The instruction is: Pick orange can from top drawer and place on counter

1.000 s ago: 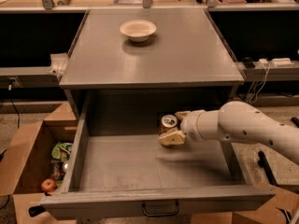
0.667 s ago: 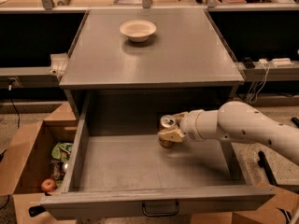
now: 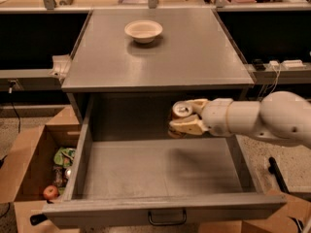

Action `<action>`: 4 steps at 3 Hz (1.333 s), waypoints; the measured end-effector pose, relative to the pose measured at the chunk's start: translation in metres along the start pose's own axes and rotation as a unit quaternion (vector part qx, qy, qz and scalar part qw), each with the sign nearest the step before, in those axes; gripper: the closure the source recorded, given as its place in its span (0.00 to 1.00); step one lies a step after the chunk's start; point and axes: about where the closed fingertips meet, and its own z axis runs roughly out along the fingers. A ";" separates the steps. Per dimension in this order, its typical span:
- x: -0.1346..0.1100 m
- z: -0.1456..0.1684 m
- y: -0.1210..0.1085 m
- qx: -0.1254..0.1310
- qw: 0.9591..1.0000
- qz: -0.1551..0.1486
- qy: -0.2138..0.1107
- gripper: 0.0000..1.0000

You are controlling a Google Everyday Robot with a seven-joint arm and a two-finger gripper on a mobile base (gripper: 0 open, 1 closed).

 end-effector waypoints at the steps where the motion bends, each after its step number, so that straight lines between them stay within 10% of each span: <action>1: -0.041 -0.053 -0.001 0.022 0.998 -0.048 -0.015 1.00; 2: -0.041 -0.053 -0.001 0.022 0.999 -0.048 -0.015 1.00; 4: -0.132 -0.030 -0.060 0.015 0.996 -0.050 -0.078 1.00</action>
Offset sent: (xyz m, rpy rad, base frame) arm -0.0166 -0.0158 0.0516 -0.0242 -0.0892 0.0084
